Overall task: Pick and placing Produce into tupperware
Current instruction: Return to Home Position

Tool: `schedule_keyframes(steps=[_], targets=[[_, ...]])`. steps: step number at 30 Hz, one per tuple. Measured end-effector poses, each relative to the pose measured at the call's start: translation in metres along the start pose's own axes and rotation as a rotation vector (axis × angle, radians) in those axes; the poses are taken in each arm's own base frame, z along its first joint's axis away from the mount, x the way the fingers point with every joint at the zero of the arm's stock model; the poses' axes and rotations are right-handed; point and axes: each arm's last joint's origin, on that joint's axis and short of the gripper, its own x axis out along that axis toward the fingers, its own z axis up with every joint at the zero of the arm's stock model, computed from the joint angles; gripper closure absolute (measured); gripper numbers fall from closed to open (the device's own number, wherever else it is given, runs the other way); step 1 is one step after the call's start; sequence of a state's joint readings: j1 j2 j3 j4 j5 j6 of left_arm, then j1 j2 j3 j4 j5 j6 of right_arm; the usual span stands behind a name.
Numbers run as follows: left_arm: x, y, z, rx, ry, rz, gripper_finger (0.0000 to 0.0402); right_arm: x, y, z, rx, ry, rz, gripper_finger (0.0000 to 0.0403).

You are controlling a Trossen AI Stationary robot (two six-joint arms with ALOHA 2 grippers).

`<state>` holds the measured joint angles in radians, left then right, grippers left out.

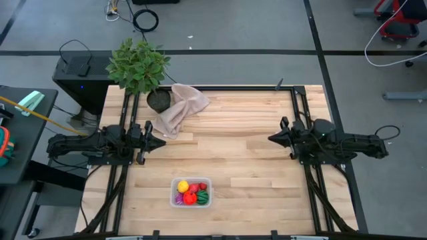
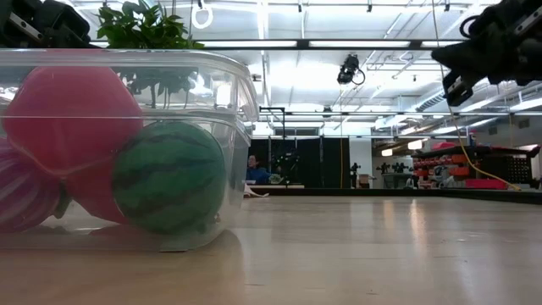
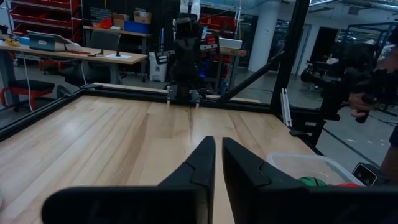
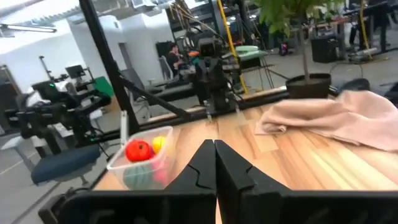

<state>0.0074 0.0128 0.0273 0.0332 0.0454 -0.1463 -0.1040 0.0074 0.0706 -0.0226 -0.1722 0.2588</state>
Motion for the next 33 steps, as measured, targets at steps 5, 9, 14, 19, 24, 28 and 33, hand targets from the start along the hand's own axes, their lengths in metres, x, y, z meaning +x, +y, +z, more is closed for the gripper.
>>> schedule_keyframes(steps=[5, 9, 14, 19, 24, 28, 33], targets=[[0.000, 0.000, 0.000, 0.000, 0.000, 0.000, 0.0361, 0.002, -0.005, -0.012, 0.005, 0.031, -0.052, 0.0403], [0.000, 0.000, 0.000, 0.000, 0.000, 0.000, 0.0367, 0.002, -0.005, -0.010, -0.023, 0.005, -0.058, 0.0403], [0.000, 0.000, 0.000, 0.000, 0.000, -0.001, 0.0374, 0.002, -0.005, -0.010, -0.059, 0.001, -0.069, 0.0403], [0.000, 0.000, 0.000, 0.000, 0.000, 0.000, 0.0367, 0.002, -0.005, -0.010, -0.076, 0.002, -0.069, 0.0399], [0.000, 0.000, 0.000, 0.000, 0.000, 0.000, 0.0361, 0.002, -0.006, -0.011, -0.075, 0.010, -0.093, 0.0396], [0.000, 0.000, 0.000, 0.000, 0.000, 0.000, 0.0366, 0.002, -0.007, -0.012, -0.133, 0.023, -0.130, 0.0395], [0.000, 0.000, 0.000, 0.000, 0.000, 0.000, 0.0374, 0.002, -0.008, -0.013, -0.218, 0.033, -0.134, 0.0396]])
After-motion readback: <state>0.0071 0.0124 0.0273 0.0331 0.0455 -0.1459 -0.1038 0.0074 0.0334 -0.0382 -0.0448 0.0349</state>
